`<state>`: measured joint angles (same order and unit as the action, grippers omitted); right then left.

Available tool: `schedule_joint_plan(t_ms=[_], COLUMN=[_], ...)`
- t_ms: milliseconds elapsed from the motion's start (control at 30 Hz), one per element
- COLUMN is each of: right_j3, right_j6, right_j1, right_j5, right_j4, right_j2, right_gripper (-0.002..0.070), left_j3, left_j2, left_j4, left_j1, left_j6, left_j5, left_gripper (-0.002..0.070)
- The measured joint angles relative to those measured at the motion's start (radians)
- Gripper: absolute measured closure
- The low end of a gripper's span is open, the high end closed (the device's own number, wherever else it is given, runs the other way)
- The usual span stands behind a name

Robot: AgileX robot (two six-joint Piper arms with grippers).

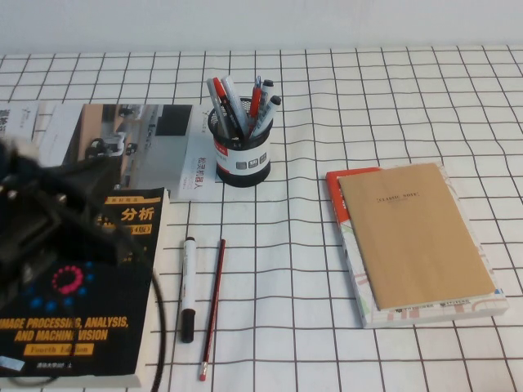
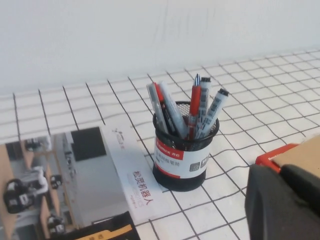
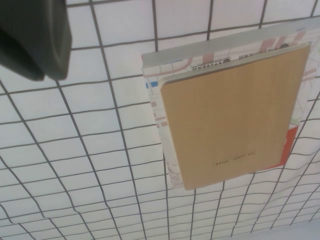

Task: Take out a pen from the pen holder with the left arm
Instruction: 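Take a marker out of the pen holder and lay it on the table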

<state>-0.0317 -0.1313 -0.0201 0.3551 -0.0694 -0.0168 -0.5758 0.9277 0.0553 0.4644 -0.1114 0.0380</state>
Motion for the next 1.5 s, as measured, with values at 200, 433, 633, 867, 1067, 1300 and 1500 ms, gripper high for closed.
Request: schedule_joint_plan(t_ms=[200, 433, 633, 867, 1067, 1300, 1500], right_j3=[0.000, 0.000, 0.000, 0.000, 0.000, 0.000, 0.000], right_j6=[0.000, 0.000, 0.000, 0.000, 0.000, 0.000, 0.000], right_j1=[0.000, 0.000, 0.000, 0.000, 0.000, 0.000, 0.000], right_j5=[0.000, 0.000, 0.000, 0.000, 0.000, 0.000, 0.000], right_j4=[0.000, 0.000, 0.000, 0.000, 0.000, 0.000, 0.000], right_j2=[0.000, 0.000, 0.000, 0.000, 0.000, 0.000, 0.000], right_gripper=[0.0692, 0.0693, 0.0693, 0.0692, 0.0692, 0.0692, 0.0692], left_j3=[0.181, 0.275, 0.310, 0.368, 0.429, 0.508, 0.600], left_j2=[-0.387, -0.688, -0.812, -0.834, -0.838, -0.843, -0.843], left_j4=[0.108, 0.174, 0.171, 0.170, 0.153, 0.057, 0.035], left_j1=[-0.007, -0.022, -0.076, -0.084, -0.104, -0.268, -0.393], left_j6=[0.000, 0.000, 0.000, 0.000, 0.000, 0.000, 0.000], left_j5=[-0.129, -0.445, -0.546, -0.551, -0.541, -0.459, -0.293], left_gripper=[0.0671, 0.0673, 0.0674, 0.0674, 0.0674, 0.0674, 0.0674])
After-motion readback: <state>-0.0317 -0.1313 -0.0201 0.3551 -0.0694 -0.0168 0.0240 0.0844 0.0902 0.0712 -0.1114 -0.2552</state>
